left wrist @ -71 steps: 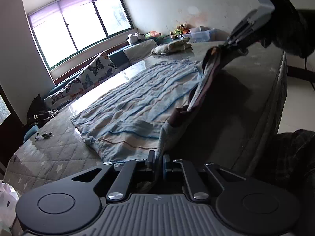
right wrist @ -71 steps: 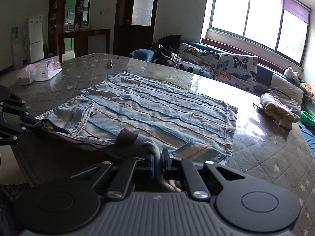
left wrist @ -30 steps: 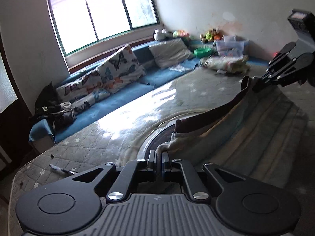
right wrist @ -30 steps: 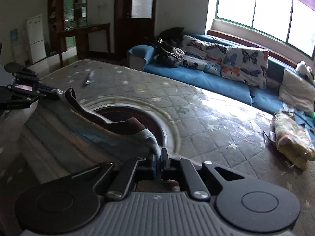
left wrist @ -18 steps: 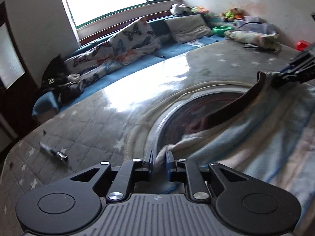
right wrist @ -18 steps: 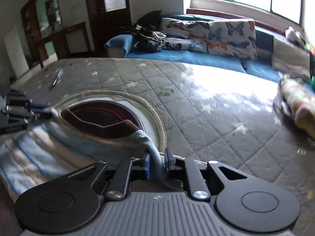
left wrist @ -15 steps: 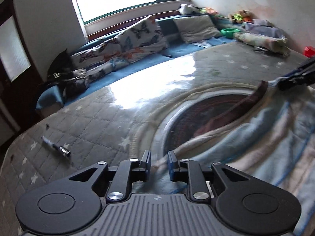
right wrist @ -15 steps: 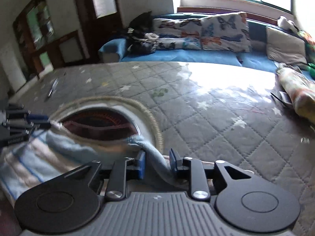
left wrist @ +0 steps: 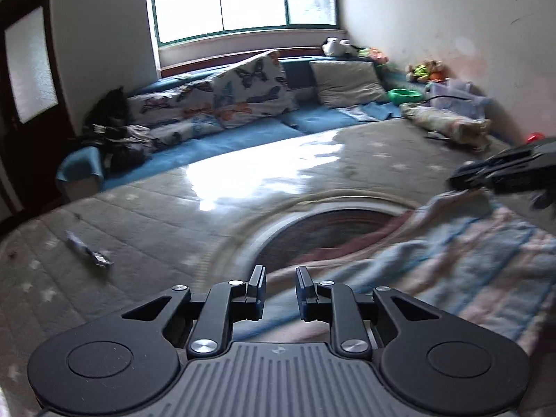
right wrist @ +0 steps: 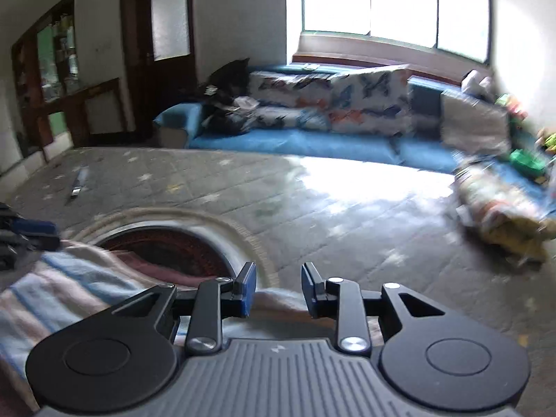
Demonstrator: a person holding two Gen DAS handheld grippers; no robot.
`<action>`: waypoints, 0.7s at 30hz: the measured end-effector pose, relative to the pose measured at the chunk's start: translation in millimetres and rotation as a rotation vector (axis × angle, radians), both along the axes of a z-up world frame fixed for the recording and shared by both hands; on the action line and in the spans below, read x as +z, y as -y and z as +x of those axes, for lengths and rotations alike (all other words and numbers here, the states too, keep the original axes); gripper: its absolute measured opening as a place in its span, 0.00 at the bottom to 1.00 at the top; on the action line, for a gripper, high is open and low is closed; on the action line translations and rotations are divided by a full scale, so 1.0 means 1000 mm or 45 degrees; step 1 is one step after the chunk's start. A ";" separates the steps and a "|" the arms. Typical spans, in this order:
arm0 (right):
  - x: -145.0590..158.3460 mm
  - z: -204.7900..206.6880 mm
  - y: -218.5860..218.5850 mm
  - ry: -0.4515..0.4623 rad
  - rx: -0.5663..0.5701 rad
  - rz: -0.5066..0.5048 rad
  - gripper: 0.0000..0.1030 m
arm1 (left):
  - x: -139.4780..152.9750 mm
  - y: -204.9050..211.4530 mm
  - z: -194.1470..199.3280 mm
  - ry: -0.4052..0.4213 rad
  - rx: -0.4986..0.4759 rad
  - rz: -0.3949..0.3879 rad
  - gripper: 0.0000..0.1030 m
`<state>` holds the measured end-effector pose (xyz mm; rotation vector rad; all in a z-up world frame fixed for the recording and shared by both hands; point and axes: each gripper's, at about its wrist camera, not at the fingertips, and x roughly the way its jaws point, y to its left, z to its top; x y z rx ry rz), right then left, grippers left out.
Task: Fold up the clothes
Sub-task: 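Lay the folded edge down and open both grippers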
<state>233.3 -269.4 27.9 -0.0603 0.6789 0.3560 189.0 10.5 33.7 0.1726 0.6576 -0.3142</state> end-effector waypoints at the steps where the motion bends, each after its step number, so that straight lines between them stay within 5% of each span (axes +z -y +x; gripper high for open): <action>1: -0.003 0.001 -0.005 -0.024 0.032 0.007 0.27 | -0.001 0.005 0.000 -0.016 -0.015 -0.019 0.21; 13: -0.041 0.020 -0.034 -0.138 0.062 -0.028 0.33 | -0.039 0.033 0.040 -0.159 -0.009 -0.053 0.27; 21: -0.030 0.002 -0.034 -0.086 0.126 -0.021 0.33 | -0.024 0.032 0.031 -0.118 -0.016 -0.106 0.31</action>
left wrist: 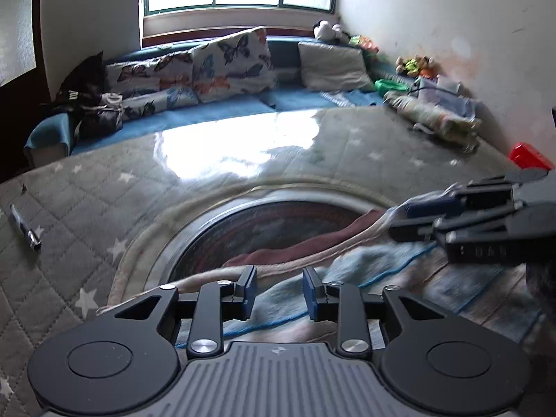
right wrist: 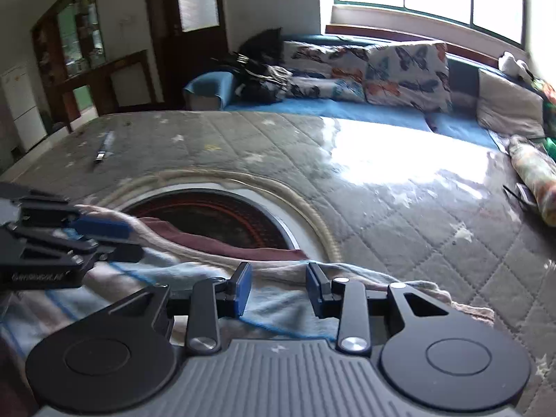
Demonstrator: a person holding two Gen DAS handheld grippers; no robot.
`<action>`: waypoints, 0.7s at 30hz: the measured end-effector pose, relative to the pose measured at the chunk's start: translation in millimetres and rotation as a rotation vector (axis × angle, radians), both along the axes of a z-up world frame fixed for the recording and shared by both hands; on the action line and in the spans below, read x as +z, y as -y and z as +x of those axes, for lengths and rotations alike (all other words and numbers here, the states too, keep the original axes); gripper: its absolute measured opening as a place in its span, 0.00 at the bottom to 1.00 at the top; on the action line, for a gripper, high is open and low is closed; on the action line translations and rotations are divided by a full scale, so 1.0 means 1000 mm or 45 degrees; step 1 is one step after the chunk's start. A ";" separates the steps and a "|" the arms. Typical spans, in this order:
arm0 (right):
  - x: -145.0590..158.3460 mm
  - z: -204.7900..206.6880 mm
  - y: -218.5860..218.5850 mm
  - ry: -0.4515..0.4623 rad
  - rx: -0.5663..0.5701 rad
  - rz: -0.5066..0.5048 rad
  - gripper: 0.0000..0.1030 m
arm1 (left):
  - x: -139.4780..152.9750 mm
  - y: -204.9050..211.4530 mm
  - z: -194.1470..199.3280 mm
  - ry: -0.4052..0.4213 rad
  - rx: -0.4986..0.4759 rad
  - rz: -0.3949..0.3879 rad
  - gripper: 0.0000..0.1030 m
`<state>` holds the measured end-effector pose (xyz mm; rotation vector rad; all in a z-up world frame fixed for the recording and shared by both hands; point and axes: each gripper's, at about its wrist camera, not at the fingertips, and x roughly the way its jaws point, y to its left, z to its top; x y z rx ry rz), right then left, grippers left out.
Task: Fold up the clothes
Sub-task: 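Lay the folded edge down and open both grippers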
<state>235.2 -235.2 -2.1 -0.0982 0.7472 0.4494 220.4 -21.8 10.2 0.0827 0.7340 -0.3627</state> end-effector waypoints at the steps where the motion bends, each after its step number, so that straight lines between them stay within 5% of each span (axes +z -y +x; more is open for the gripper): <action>1: 0.002 -0.006 -0.003 0.001 0.034 0.002 0.33 | 0.001 0.002 0.000 0.000 -0.005 -0.005 0.31; 13: -0.008 -0.087 -0.040 -0.061 0.499 -0.074 0.39 | -0.015 0.010 0.006 -0.051 0.007 -0.016 0.31; 21: -0.006 -0.143 -0.034 -0.022 0.598 -0.065 0.39 | -0.015 0.010 0.004 -0.030 0.022 -0.017 0.32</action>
